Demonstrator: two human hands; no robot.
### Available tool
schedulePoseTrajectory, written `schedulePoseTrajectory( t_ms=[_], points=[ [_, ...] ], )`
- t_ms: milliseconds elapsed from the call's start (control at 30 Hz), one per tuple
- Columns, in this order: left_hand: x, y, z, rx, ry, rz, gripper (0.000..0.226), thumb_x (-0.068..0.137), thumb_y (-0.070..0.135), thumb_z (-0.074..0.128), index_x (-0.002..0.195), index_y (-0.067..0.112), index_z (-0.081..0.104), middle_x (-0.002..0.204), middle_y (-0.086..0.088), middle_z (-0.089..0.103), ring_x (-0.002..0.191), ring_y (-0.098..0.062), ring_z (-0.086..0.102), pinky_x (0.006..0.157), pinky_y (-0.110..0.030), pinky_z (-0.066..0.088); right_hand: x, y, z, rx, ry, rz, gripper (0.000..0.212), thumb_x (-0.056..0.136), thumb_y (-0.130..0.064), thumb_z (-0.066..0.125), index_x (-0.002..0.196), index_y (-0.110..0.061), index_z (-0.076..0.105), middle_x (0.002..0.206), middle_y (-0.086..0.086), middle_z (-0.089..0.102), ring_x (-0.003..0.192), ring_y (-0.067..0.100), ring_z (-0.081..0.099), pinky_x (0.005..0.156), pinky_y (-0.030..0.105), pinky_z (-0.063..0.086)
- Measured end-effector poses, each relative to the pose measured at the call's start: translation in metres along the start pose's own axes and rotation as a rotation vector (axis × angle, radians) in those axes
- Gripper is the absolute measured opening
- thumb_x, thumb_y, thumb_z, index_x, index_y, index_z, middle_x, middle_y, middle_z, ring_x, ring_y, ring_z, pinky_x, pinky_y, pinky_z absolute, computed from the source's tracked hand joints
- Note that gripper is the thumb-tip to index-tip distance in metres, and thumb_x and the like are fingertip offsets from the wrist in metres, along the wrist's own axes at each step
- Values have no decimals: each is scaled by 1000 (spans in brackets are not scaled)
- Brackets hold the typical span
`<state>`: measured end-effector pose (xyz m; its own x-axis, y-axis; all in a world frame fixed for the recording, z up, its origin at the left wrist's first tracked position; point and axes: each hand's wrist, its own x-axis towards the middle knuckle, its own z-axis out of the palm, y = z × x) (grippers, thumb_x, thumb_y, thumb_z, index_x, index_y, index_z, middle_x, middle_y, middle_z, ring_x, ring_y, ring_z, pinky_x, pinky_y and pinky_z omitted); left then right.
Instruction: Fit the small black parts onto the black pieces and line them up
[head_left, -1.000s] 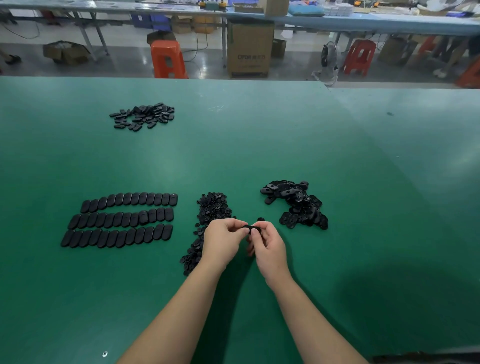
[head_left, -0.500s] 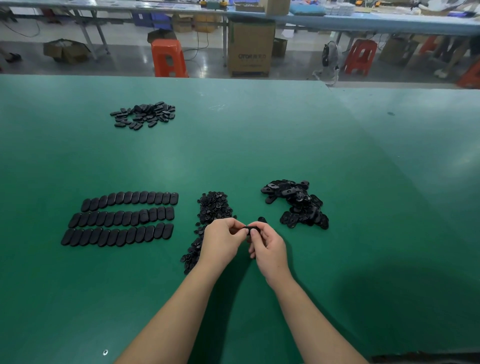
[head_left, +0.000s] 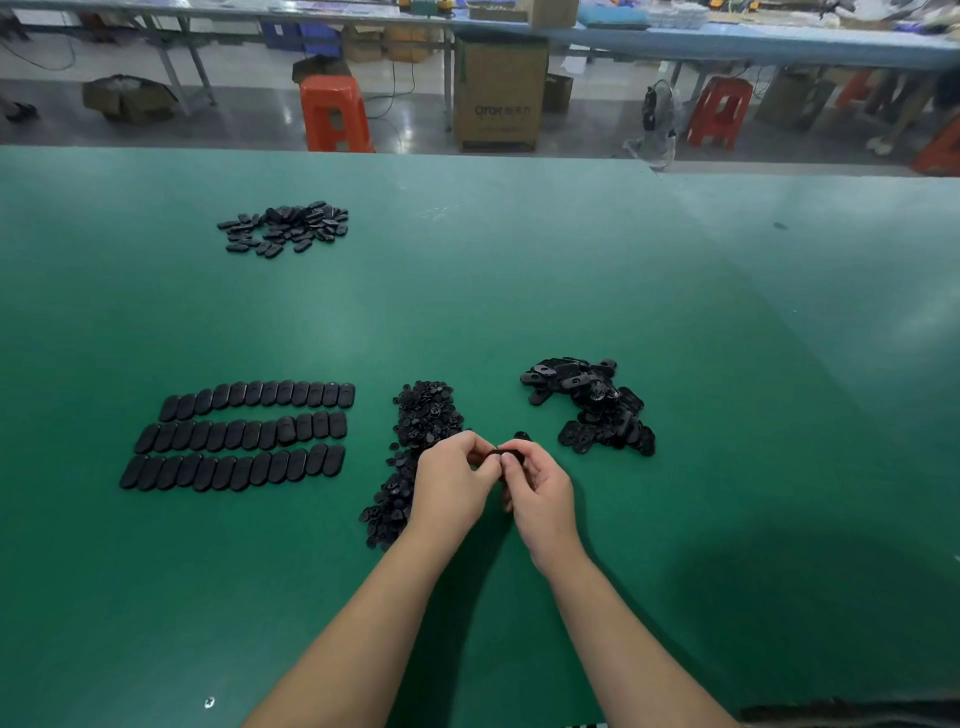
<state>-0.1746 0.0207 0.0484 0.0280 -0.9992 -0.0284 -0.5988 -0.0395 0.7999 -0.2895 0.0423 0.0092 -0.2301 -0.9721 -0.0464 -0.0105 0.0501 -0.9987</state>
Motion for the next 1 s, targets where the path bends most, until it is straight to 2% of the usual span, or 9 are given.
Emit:
schedulePoseTrajectory(
  t_ms=[200,300,433,533,600,667,800,900,1000],
  points=[
    [-1,-6,-5,63,-52,140,12,92,15,65,96,22,74,74,19,65,71,9,56,61,-7,40,0,-1,0,-39,1,-3,14,101,-10,58,98,-19,67,68,-9,64,57,7,51,58,26,43],
    [-1,-9,-4,167,-35,200,13,93,20,65,103,22,73,83,14,67,69,3,56,61,-7,39,0,-2,1,-51,-17,-8,15,101,-9,58,97,-20,67,70,-9,64,57,3,51,60,22,43],
    [-3,-12,-3,348,-2,331,21,96,26,60,116,22,65,99,5,69,88,-16,64,75,-28,50,0,-3,-1,-52,-51,12,18,103,-10,55,97,-22,67,69,-11,66,55,5,51,53,21,43],
    [-8,-14,-10,501,50,363,20,98,35,55,112,24,64,96,6,68,83,-18,66,68,-33,51,0,-3,-1,-71,-71,20,17,104,-16,53,106,-25,67,73,-7,67,55,12,52,50,26,46],
    [-14,-17,-21,513,124,301,17,94,36,59,105,24,65,92,6,67,78,-18,66,62,-32,48,-1,-4,0,-77,-74,17,18,105,-18,52,112,-28,65,75,-6,67,56,11,53,52,26,47],
    [-19,-27,-38,464,223,157,15,91,36,62,101,26,65,87,8,65,74,-17,65,58,-30,45,-2,-3,1,-83,-73,14,18,104,-18,51,111,-28,64,74,-7,67,57,10,53,53,26,47],
    [-34,-77,-89,478,398,-135,19,90,42,63,100,26,64,71,13,56,52,-2,49,45,-22,30,-4,-4,1,-152,-74,4,18,104,-19,52,104,-31,66,74,-8,67,58,8,54,55,32,48],
    [-49,-113,-122,521,474,-293,25,89,45,61,101,24,66,73,9,57,53,-8,47,48,-22,31,-4,-4,3,-186,-76,7,18,103,-20,53,100,-31,67,73,-9,67,58,8,54,57,35,48],
    [-60,-132,-140,584,444,-410,27,89,47,59,101,23,64,75,6,59,59,-17,52,51,-25,37,-6,-4,4,-208,-76,8,18,103,-20,53,98,-31,67,73,-9,68,57,8,54,58,36,49]
  ],
)
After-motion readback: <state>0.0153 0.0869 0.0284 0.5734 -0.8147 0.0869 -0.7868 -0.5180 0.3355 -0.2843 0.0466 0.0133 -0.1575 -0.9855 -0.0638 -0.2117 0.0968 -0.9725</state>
